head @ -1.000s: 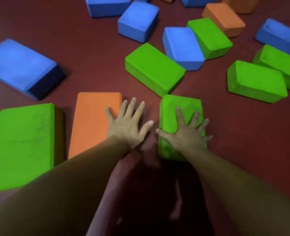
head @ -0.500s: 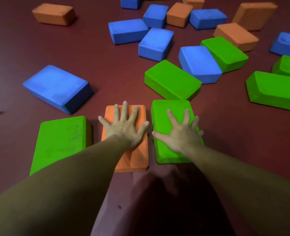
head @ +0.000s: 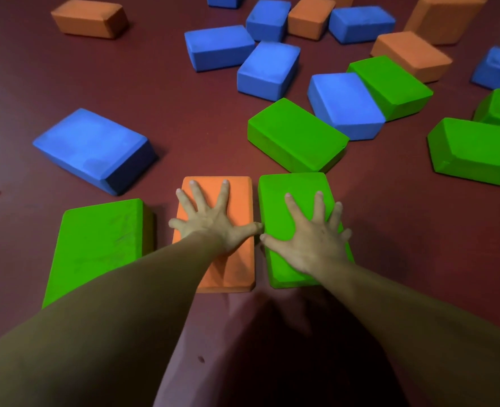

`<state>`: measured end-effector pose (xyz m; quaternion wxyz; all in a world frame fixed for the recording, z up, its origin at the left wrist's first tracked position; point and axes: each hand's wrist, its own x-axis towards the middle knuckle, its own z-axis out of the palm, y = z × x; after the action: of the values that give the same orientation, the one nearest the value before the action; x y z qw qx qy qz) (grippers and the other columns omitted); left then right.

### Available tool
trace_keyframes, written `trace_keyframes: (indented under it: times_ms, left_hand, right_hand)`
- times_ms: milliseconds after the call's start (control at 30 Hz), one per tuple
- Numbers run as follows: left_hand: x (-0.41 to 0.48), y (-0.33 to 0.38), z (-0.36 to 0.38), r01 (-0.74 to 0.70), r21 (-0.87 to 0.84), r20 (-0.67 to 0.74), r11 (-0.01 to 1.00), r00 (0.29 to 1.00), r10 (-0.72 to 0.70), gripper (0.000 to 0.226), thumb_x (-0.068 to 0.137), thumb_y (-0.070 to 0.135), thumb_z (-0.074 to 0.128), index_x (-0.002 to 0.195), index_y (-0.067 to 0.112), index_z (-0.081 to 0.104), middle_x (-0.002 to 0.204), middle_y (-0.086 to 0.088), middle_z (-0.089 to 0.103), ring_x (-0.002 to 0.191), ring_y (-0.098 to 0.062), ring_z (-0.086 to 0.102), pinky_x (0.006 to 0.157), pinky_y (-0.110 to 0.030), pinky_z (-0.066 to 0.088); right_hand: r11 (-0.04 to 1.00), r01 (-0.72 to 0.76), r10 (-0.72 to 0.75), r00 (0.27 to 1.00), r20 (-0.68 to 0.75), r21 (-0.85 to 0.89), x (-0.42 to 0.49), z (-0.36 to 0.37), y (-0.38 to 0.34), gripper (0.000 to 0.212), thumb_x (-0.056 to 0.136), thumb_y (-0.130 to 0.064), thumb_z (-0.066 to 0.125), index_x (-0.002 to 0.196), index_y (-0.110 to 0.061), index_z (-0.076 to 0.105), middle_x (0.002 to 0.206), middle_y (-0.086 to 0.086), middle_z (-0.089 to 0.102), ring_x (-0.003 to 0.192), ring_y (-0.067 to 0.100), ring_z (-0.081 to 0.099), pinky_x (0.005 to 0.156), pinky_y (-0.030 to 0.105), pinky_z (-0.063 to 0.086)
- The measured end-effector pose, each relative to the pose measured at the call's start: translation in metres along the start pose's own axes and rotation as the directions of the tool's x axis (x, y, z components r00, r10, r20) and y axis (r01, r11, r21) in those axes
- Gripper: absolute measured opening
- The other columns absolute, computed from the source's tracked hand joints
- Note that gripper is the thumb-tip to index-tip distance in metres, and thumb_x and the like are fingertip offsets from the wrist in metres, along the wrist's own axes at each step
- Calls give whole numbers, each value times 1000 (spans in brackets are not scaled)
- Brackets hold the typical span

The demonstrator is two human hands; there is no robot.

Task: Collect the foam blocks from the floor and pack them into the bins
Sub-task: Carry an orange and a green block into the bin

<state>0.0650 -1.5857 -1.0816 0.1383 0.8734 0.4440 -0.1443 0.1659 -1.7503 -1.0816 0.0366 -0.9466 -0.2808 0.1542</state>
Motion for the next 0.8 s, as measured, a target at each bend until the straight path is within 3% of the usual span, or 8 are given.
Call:
trace_keyframes:
  times_ms: [133,367,467,600,800]
  left_hand:
    - [8,10,-10,-55,-9,-36,998,998,55,124,55,95,54,154,54,-8,166,-7,-22,151,-41,-19,107,-73,21]
    - [-36,50,-57,-123,33,-61,992,990,125,121,57,91,58,155,53,-2,168,-3,-16,153,-36,-13,107,-73,21]
    - [-79,77,-87,-177,72,-4,982,984,178,120,59,89,60,155,54,-3,168,-3,-17,154,-35,-14,109,-73,21]
    - [-154,119,-141,-264,111,75,958,964,257,119,61,88,60,154,55,-6,167,-2,-18,154,-33,-14,110,-72,20]
    - [-265,206,-216,-486,171,180,857,871,458,117,62,89,56,154,55,-7,167,-1,-22,154,-33,-16,111,-72,19]
  right_hand:
    - [997,-13,11,1000,19,74,1,-9,5,107,67,-97,44,155,-55,0,170,-3,-11,152,46,-9,112,71,18]
    - [956,-175,175,984,22,235,-63,-32,37,106,69,-93,48,157,-53,6,170,-6,-1,152,46,0,109,72,24]
    - [941,-241,246,969,10,238,-103,-74,55,107,67,-96,45,157,-52,9,170,-3,4,150,48,6,108,68,31]
    - [916,-309,295,951,93,254,-170,-150,96,105,70,-96,43,156,-52,1,170,-7,-7,152,47,-4,110,71,23]
    - [798,-522,500,852,155,301,-287,-257,161,103,74,-94,41,158,-50,0,170,-9,-11,152,47,-5,113,69,21]
